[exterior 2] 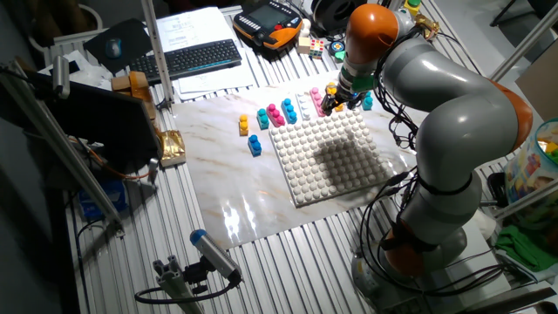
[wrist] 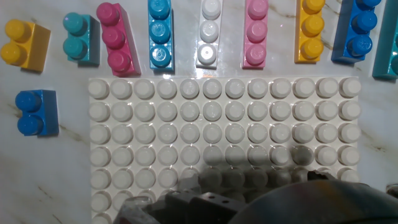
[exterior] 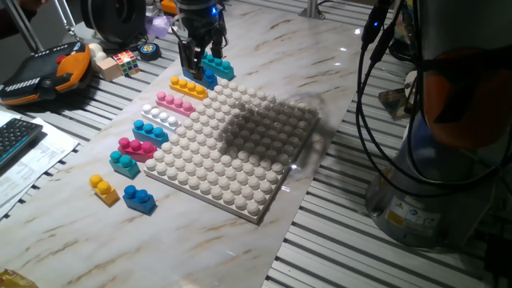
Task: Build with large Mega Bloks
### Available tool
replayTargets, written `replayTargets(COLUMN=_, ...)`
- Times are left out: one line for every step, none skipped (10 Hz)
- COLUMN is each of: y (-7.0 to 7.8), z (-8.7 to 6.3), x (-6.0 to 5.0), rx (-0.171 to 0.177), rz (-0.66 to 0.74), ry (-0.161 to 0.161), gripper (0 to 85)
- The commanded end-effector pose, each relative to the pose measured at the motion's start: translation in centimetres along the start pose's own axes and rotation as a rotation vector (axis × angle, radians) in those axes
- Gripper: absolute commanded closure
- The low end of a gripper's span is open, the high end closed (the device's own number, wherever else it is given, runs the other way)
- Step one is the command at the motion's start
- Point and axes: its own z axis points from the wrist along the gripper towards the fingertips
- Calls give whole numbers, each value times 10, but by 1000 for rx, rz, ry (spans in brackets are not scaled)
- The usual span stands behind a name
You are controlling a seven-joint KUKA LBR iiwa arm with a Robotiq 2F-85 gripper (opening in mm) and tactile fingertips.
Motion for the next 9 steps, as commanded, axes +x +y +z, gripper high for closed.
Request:
replayTargets(y=0, z=0, x=0, rx=20, rz=-30, ry=12, gripper=843)
replayTargets(y=0, z=-2, x=1, rx=20, rz=-31, ry=12, gripper=843)
replayTargets(y=1, z=-3, x=1, rx=24, rz=-29, ry=15, gripper=843)
replayTargets(y=1, z=-4, x=2, rx=26, rz=-29, ry=17, gripper=843)
replayTargets(y=0, z=-3, x=2, rx=23, rz=-31, ry=17, gripper=843)
replayTargets(y=0, z=-3, x=2, rx=23, rz=-34, ry=17, gripper=843)
replayTargets(y=0, z=-2, x=2, rx=21, rz=-34, ry=17, gripper=843)
replayTargets(y=-1, z=-1, x=2, rx=18, rz=-36, ry=17, gripper=843)
replayTargets(y=-1, z=-1, x=2, rx=18, rz=-36, ry=17, gripper=843)
